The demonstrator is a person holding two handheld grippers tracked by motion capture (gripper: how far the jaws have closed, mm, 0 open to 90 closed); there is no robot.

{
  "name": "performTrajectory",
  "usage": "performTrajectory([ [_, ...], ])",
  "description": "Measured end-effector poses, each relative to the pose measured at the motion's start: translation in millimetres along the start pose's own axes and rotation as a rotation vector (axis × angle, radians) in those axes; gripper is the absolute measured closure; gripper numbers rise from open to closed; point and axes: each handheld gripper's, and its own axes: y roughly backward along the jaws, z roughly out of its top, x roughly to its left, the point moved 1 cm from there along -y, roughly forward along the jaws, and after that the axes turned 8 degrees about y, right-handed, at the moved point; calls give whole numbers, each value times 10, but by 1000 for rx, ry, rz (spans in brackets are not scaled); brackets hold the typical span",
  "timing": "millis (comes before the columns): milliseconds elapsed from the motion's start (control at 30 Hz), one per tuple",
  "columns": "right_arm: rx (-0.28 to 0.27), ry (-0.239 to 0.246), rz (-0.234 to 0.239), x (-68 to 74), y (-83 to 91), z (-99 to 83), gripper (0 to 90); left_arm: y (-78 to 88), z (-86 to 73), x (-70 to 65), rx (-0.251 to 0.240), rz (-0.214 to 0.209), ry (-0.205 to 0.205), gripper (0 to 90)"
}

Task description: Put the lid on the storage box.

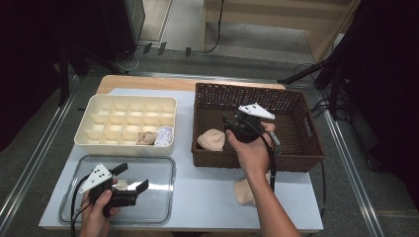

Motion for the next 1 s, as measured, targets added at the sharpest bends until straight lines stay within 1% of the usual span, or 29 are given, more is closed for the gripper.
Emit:
performTrajectory([
  [33, 13, 0, 0, 2, -28, 6, 580, -1, 0, -1, 0, 1, 0, 0],
  [100, 20, 11, 1, 0, -70, 5, 581, -1, -1, -1, 3, 2, -2, 0],
  [300, 91, 24, 22, 40, -237, -52, 579, 5, 8, 21, -3, 0, 6, 0],
  [333, 107, 25, 23, 47, -260, -52, 579, 6, 10, 28, -2, -1, 5, 0],
  [367, 112, 33, 19, 50, -284, -49, 576, 7, 11, 32, -1, -2, 4, 0],
  [433, 127, 22, 32, 50, -322, -47, 574, 9, 12, 38, 0, 0, 7, 0],
  [567, 177, 36, 23, 59, -413, -69, 574, 12, 16, 45, -4, -1, 12, 0],
  [667, 215, 38, 26, 66, -481, -98, 576, 13, 16, 51, -6, -4, 16, 0],
  [700, 225, 38, 26, 69, -501, -107, 578, 14, 16, 54, -5, -2, 17, 0],
  [733, 239, 25, 37, 76, -525, -117, 584, 15, 16, 57, -4, -1, 17, 0],
  [833, 260, 15, 44, 97, -574, -138, 588, 10, 14, 62, -3, -2, 14, 0],
  [900, 292, 4, 57, 109, -614, -162, 590, 6, 11, 62, -3, -1, 15, 0],
  [1000, 333, -8, 57, 124, -661, -192, 596, 7, 12, 63, -3, 0, 15, 0],
])
